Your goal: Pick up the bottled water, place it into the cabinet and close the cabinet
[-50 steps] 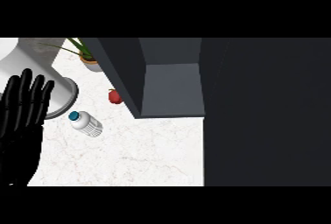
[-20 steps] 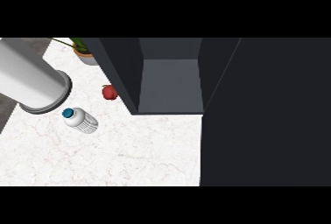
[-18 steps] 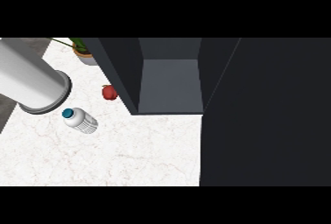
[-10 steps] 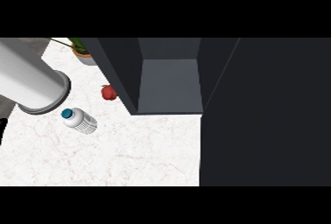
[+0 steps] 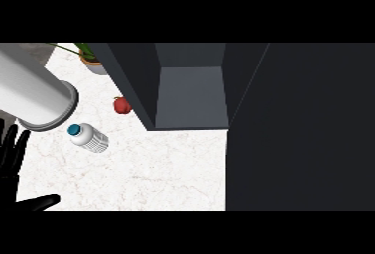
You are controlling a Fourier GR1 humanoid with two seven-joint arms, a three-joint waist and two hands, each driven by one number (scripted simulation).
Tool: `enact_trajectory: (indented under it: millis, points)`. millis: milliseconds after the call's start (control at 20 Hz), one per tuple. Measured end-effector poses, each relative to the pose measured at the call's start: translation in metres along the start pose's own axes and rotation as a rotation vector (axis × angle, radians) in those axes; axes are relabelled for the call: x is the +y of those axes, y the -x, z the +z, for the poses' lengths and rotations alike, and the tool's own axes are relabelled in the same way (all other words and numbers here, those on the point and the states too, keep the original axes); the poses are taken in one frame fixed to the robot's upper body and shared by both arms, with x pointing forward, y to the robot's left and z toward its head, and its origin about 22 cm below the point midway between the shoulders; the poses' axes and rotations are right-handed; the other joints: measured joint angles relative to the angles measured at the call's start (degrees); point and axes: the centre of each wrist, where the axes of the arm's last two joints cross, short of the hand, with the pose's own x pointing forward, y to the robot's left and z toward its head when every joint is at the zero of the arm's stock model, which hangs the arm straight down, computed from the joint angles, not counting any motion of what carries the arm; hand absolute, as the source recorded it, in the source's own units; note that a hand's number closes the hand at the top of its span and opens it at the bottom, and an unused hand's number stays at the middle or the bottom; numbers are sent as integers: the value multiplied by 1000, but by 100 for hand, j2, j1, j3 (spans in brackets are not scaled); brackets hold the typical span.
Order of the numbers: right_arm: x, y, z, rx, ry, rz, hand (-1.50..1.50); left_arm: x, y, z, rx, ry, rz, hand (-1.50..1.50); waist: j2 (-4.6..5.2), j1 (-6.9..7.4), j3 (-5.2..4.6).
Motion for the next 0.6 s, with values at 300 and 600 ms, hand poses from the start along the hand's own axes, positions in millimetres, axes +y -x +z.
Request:
enact_trajectory:
  millis: [300, 600]
  points:
    - [1, -1, 6, 1, -10, -8, -150, 16, 39, -11, 53, -22, -25, -150, 11, 3, -3]
    - [-2, -2, 19, 11, -18, -4, -150, 30, 77, -19, 100, -24, -41, -150, 11, -19, -4]
